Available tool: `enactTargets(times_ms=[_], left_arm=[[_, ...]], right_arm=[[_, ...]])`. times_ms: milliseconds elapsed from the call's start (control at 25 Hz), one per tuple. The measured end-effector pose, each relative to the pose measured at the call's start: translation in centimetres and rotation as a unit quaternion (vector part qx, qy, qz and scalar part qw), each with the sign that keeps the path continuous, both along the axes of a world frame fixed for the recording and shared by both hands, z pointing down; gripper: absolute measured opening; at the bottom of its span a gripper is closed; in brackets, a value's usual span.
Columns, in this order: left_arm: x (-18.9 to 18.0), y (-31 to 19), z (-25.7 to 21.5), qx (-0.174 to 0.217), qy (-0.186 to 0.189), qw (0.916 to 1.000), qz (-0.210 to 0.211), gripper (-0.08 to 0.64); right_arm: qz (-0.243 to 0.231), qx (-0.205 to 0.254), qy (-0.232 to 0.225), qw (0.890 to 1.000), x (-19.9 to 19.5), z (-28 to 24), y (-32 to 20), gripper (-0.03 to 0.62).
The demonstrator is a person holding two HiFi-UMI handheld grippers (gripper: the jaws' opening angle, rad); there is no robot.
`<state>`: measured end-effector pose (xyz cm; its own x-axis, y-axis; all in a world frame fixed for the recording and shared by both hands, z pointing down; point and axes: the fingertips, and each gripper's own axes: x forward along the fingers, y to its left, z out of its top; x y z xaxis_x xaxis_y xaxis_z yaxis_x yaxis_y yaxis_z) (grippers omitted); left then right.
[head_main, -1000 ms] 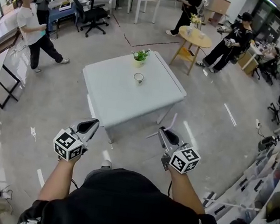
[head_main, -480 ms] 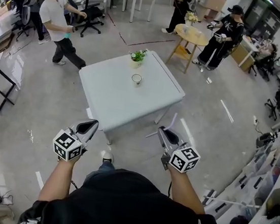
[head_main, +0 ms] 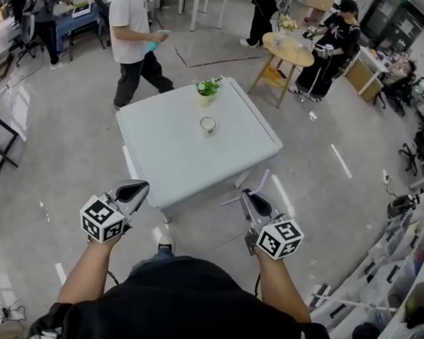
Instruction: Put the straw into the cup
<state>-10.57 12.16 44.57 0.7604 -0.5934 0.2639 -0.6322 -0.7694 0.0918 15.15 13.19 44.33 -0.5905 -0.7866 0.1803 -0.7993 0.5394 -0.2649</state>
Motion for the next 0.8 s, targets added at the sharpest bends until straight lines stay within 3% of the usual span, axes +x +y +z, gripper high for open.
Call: enactTargets(times_ms=[800], left_arm=[[-2.5, -9.8, 1.3, -0.013, 0.006, 0.9996, 0.025, 0.001]], right_arm=[[0.024, -0.024, 0.012, 0.999, -3.0, 1.6, -8.3, 0.06]])
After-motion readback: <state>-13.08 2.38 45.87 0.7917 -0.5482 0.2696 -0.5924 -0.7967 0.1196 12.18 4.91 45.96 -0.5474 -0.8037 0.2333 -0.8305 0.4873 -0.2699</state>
